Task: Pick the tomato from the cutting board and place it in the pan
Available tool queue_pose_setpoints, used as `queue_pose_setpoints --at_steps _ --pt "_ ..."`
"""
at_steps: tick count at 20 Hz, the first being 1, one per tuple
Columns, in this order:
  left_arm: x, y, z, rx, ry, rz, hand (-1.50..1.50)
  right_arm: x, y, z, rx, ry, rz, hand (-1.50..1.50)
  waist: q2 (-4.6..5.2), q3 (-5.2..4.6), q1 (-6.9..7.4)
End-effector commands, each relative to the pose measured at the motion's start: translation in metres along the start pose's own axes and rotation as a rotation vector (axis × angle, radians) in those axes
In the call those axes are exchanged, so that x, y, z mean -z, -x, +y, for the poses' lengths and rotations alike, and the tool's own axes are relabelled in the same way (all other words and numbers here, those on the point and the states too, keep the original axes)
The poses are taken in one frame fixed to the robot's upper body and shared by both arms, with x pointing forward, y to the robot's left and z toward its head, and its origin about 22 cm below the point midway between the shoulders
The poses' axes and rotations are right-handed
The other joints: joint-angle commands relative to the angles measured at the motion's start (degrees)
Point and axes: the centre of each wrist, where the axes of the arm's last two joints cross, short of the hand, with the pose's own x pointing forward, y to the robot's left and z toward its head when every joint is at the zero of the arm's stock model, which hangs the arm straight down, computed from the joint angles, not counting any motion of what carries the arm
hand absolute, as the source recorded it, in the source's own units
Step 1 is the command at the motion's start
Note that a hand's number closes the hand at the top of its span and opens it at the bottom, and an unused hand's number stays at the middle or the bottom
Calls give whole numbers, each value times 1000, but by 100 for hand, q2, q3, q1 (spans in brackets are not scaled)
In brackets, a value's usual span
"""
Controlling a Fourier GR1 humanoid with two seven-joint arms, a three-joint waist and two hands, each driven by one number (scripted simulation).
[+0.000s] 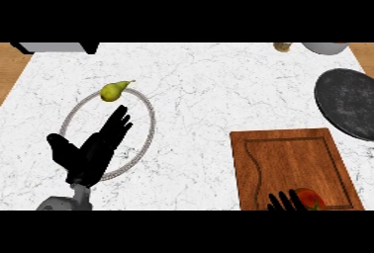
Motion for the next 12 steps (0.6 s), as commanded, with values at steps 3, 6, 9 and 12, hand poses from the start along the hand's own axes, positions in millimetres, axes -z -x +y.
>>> queue_pose_setpoints --at_steps 3,6,9,12 --pt "2 4 17 -3 -11 -7 0 19 -5 7 -28 4 -2 -150 5 -1 4" --pt "-12 28 -11 -12 1 7 0 26 22 1 8 55 -27 150 5 -2 26" --pt "8 -7 -13 11 7 -8 0 37 7 25 -78 130 -59 150 4 2 26" --pt "11 1 2 7 22 -7 0 29 14 17 -132 148 -81 150 2 -2 -7"
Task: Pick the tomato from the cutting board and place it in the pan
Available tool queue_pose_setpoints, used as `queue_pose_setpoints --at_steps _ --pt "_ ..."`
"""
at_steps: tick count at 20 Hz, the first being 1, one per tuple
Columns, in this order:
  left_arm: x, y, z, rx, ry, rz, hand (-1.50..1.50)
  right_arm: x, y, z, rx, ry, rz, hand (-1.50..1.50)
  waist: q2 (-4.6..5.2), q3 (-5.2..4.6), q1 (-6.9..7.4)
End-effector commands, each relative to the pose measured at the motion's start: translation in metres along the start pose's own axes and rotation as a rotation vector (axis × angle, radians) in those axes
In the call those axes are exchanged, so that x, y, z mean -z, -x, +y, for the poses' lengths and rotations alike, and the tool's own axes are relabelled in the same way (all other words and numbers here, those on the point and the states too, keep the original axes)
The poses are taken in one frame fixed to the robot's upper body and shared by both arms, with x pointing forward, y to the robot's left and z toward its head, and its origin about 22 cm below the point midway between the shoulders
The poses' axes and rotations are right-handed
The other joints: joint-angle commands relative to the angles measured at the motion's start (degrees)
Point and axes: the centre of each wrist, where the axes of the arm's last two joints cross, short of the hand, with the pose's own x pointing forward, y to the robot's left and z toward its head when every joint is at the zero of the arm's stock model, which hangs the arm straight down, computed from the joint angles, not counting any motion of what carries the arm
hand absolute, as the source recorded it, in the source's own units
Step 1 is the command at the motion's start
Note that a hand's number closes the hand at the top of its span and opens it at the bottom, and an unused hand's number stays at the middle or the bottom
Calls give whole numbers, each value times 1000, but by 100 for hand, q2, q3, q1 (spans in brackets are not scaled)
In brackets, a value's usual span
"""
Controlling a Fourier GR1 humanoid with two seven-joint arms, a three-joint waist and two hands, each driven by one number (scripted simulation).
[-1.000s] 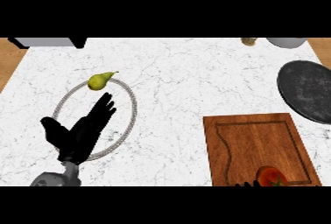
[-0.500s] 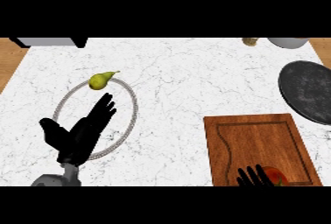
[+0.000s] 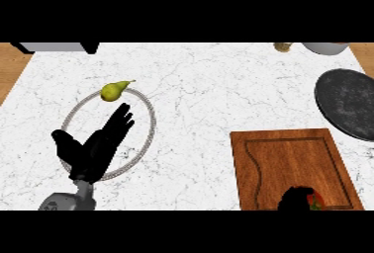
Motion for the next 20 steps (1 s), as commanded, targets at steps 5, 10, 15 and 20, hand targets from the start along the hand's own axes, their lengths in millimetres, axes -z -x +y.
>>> queue_pose_setpoints --at_steps 5,10,15,20 --pt "-2 -7 2 -16 -13 -30 0 41 -14 -13 487 -241 348 150 120 31 -58" --pt "-4 -7 5 -20 -43 -41 0 68 -15 -33 999 -470 721 150 231 61 -234" --pt "1 -5 3 -9 7 -9 0 110 52 -34 1080 -421 1084 150 101 14 106" --pt "9 -11 0 -12 9 8 0 142 97 -59 1081 -175 1305 150 26 9 86"
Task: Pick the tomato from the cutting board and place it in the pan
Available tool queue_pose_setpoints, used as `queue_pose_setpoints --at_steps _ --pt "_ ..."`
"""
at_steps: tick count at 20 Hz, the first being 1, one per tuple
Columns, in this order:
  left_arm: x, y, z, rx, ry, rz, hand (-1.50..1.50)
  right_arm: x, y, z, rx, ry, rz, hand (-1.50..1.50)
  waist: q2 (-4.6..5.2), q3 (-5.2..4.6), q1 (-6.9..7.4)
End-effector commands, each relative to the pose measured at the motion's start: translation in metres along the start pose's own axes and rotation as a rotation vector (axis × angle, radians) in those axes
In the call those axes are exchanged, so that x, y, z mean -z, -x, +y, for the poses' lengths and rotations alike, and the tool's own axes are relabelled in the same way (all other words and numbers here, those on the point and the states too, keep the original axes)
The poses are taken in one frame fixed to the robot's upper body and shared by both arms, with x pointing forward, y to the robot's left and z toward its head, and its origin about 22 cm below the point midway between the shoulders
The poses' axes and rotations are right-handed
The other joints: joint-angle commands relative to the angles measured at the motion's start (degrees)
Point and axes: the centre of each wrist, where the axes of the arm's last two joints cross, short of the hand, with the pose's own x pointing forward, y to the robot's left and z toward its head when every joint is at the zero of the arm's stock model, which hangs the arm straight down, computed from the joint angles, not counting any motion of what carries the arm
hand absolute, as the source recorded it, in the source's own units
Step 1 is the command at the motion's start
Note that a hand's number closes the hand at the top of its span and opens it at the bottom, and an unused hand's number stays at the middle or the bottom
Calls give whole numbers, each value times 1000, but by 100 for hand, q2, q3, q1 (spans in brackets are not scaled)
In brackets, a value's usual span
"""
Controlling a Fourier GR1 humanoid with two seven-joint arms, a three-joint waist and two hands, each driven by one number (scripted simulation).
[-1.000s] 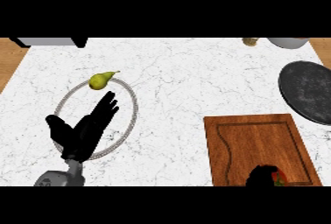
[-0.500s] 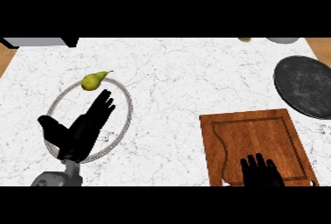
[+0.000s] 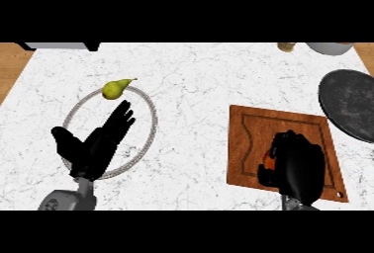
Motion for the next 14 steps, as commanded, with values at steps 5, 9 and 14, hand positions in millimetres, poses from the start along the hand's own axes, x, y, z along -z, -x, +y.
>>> queue_pose_setpoints --at_steps 5,9,14 --pt "8 6 -4 -18 3 19 0 34 -33 -51 443 188 120 150 -29 21 -10" --pt "-4 11 -6 5 2 -4 0 62 -15 -57 571 234 158 150 -51 19 -32" --pt "-1 -4 18 -17 -14 6 0 93 34 -28 632 229 191 150 -48 19 -57"
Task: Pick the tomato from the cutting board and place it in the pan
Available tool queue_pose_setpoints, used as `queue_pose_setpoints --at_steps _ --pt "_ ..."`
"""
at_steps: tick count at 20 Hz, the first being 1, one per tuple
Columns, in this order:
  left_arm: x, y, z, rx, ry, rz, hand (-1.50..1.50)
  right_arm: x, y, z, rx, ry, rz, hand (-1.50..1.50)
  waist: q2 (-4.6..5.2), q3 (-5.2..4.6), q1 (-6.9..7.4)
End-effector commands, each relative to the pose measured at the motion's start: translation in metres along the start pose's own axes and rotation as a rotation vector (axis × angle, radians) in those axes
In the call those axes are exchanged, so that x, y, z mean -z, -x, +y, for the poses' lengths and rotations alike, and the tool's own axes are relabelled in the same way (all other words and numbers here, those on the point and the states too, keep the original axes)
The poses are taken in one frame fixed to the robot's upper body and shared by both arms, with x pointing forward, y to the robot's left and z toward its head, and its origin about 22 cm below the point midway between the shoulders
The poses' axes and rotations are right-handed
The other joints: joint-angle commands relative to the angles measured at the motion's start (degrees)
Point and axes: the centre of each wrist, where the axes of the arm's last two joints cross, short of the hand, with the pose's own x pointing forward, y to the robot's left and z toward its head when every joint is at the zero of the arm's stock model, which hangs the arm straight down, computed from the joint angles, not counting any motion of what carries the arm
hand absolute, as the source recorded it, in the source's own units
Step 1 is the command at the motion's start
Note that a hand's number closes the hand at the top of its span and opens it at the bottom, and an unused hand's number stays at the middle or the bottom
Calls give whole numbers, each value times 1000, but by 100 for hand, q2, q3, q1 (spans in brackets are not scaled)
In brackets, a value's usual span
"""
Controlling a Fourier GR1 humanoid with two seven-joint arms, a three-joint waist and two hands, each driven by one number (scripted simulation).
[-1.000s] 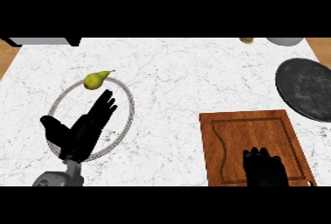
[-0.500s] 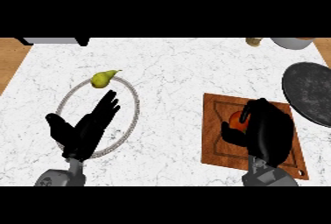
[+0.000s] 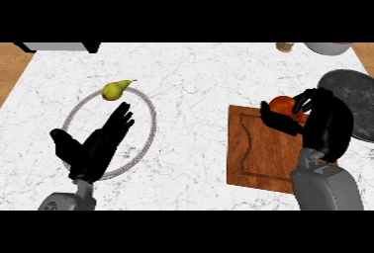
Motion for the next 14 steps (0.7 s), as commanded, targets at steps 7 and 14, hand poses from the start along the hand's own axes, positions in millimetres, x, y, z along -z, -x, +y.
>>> queue_pose_setpoints --at_steps 7,14 --pt "-2 2 -13 -6 0 -15 0 99 89 6 -151 118 36 150 18 4 51" --pt "-2 14 -9 16 14 -4 0 135 132 9 -166 310 67 150 43 7 79"
